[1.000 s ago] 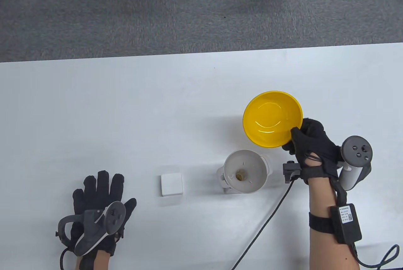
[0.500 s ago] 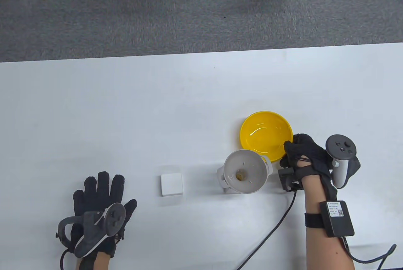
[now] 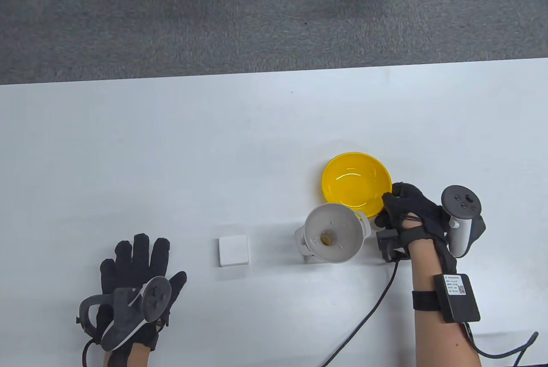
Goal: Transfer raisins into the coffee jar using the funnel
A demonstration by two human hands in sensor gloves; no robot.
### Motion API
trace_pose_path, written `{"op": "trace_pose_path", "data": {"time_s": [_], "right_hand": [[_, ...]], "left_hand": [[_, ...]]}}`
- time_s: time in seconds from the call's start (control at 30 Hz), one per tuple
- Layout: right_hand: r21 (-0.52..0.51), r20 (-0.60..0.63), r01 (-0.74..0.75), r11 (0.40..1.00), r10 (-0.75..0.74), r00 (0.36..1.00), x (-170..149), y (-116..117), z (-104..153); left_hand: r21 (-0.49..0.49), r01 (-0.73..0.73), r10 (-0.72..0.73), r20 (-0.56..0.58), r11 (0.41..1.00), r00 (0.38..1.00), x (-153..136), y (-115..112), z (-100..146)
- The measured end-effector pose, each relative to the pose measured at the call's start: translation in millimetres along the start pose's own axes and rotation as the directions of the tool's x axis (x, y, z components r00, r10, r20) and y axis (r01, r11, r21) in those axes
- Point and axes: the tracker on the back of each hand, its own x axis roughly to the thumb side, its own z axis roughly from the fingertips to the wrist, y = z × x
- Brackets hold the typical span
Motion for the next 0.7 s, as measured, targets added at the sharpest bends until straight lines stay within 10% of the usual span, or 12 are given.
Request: {"op": "trace_pose_path", "data": {"time_s": [0.7], "right_hand": [[0.335, 0.246, 0.089, 0.938, -0.179, 0.953, 63, -1, 79]], "left_hand": [[-0.013, -0.037, 0.037, -0.007, 0.999, 0.999, 2, -1, 1]]}}
